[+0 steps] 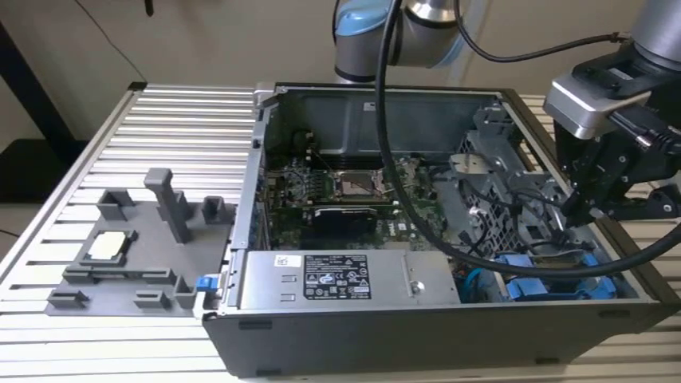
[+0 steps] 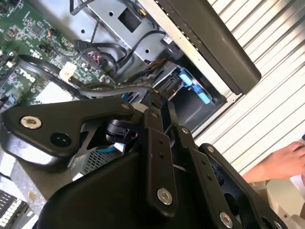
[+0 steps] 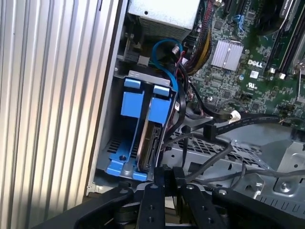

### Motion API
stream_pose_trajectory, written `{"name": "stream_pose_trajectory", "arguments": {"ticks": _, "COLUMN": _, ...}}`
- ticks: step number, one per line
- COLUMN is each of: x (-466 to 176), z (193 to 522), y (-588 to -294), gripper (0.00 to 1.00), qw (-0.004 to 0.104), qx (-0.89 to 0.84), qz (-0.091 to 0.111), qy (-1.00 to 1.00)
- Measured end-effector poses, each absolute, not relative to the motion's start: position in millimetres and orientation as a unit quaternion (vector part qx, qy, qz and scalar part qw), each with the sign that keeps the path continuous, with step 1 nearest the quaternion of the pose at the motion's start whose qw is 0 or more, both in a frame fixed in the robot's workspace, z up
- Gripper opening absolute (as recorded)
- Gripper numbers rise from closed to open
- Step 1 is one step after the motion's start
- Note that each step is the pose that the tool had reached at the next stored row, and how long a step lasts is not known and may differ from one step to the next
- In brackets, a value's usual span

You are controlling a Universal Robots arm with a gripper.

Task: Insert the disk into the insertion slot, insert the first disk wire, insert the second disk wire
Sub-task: 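Insert the first disk wire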

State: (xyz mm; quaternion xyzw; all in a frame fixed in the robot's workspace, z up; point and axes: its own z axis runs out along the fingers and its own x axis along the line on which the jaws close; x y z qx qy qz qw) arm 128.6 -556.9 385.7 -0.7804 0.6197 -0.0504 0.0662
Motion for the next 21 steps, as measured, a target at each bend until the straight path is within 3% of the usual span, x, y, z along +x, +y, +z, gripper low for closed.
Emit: {"name": "stream_pose_trajectory", "arguments": {"ticks": 21, "x": 134, "z": 367, "y": -557, "gripper": 0.19, "qw": 0.059, "qx": -0.745, "qz": -0.05, "qy": 0.663}}
